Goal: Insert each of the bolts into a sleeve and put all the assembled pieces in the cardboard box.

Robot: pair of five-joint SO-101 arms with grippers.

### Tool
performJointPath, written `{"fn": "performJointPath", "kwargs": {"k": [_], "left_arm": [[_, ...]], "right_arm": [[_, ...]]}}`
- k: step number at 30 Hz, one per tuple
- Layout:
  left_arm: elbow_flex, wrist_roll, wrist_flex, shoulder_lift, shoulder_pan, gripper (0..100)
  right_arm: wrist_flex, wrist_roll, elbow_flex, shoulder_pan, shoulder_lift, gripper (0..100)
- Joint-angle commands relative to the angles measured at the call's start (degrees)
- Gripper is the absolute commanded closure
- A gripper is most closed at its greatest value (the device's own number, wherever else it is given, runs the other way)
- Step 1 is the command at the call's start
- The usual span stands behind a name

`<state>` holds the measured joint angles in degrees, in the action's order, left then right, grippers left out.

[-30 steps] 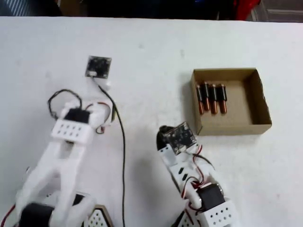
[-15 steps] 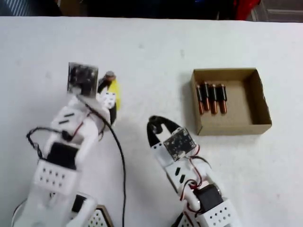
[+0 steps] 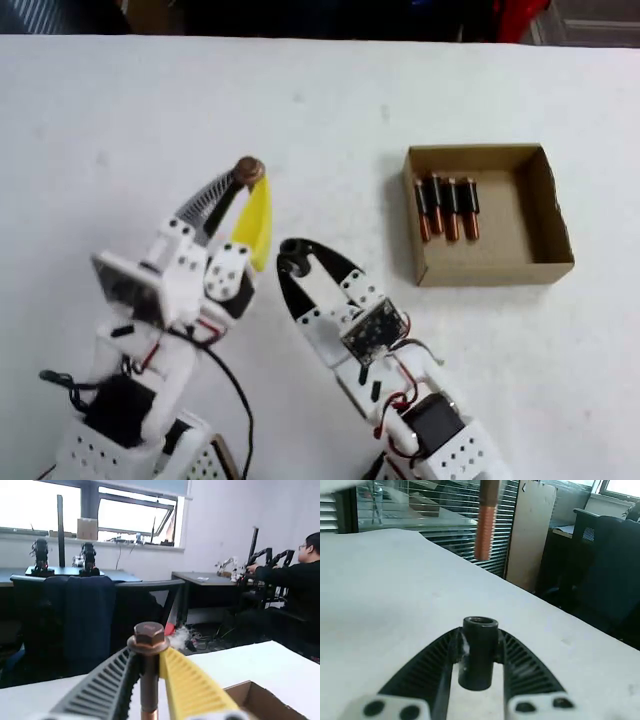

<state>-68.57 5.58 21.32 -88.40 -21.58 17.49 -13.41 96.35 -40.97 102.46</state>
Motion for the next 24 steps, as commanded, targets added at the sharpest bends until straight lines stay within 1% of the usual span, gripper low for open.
{"fn": "performJointPath", "kwargs": {"k": [1, 3, 5, 9, 11, 14, 19, 24], "left_arm": [[0.1, -0.4, -2.4, -4.8, -0.8, 98], [0.1, -0.4, -2.2, -5.2, -0.8, 98], [0.1, 0.0, -2.2, -5.3, -0.9, 98], [0.4, 6.6, -1.9, -5.3, -0.9, 98], [0.4, 8.4, -1.9, -5.3, -0.9, 98], [0.4, 8.5, -1.9, -5.3, -1.1, 98], [0.4, 8.3, -1.9, -3.7, -3.9, 98], [0.5, 8.2, -1.9, -1.9, -4.0, 98]], "right_arm": [[-2.3, 4.7, 0.5, 0.0, 0.5, 98.1], [-3.2, 8.3, 0.5, 0.0, 0.5, 98.1], [-4.4, 9.0, 0.5, 0.0, 0.5, 98.1], [-7.8, 9.0, 0.5, 0.0, 0.5, 98.1], [-8.6, 9.0, 0.5, 0.0, 0.3, 98.1], [-8.7, 9.0, 0.5, 0.0, 0.5, 98.1], [-12.3, 9.0, 0.5, 0.0, 0.1, 98.1], [-11.5, 8.8, 0.5, 0.0, 0.0, 98.1]]}}
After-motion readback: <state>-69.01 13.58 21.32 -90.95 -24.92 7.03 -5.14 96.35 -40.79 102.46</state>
